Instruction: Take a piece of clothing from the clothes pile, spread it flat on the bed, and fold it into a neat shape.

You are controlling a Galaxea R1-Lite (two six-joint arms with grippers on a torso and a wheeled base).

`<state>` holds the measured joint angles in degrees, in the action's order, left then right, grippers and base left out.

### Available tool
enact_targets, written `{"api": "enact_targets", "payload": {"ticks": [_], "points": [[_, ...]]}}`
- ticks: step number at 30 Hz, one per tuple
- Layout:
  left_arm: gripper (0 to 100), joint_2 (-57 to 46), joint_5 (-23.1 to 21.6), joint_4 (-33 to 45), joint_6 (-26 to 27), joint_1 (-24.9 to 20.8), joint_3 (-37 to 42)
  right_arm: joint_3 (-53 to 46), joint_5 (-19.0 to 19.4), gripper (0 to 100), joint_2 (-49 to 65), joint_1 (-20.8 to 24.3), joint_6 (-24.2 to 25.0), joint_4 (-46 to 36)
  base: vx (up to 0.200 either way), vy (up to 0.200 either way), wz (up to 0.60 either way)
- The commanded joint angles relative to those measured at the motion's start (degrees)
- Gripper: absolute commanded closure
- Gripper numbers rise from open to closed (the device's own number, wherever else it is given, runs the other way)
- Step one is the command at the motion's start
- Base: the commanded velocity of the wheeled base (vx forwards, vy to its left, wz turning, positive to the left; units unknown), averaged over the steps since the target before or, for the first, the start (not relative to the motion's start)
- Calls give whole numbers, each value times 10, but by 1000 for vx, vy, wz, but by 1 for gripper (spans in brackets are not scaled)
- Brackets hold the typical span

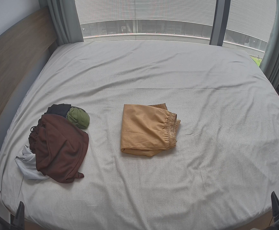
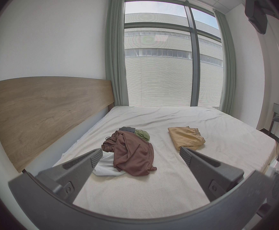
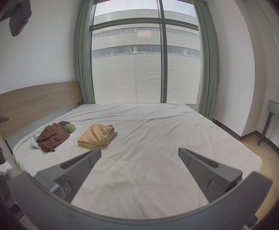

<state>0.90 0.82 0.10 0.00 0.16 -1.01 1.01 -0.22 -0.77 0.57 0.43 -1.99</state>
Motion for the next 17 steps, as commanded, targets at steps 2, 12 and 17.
{"api": "enact_targets", "payload": {"ticks": [2,12,17], "points": [[0,-4,0,0,3,0,10,-2,0,0,8,0,-4,0,0,0,0],[0,-5,0,0,3,0,10,-2,0,0,8,0,-4,0,0,0,0],[0,-4,0,0,3,0,10,-2,0,0,8,0,-4,0,0,0,0]]}}
